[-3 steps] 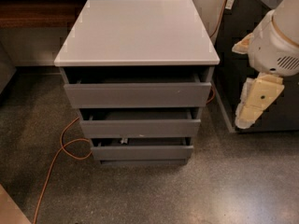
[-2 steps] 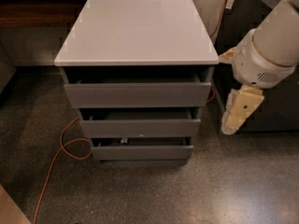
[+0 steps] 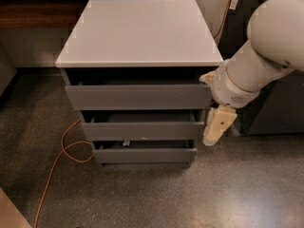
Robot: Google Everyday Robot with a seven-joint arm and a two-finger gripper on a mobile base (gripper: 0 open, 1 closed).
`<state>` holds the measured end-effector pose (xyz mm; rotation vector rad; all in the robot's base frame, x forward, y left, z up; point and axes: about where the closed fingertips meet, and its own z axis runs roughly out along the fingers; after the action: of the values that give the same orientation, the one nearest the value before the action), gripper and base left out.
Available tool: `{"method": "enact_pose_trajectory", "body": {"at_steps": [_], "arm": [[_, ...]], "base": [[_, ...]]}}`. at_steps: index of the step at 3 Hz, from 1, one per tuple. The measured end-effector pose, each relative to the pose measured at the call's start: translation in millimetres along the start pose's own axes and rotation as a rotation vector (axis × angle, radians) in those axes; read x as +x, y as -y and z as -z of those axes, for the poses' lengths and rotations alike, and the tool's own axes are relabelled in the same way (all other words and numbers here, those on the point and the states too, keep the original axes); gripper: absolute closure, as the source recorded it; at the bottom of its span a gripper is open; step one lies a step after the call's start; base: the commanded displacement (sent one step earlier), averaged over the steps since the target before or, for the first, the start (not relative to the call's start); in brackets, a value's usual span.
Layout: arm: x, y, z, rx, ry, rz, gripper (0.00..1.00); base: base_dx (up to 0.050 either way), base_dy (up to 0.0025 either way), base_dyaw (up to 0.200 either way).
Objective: Pick rxbar blueberry from bottom drawer and place on counter
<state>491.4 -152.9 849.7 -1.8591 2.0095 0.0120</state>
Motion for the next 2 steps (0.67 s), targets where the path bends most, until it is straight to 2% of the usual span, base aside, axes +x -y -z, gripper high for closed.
{"method": "enact_pose_trajectory", "body": {"at_steps": [1,2], "arm": [[-1,0,-36,-0.003,0.007,0.013,0.0],[1,1,-78,-0.025,0.051,-0.006,0.0]], "base": [[0.0,0.0,0.0],[0.0,0.0,0.0]]}}
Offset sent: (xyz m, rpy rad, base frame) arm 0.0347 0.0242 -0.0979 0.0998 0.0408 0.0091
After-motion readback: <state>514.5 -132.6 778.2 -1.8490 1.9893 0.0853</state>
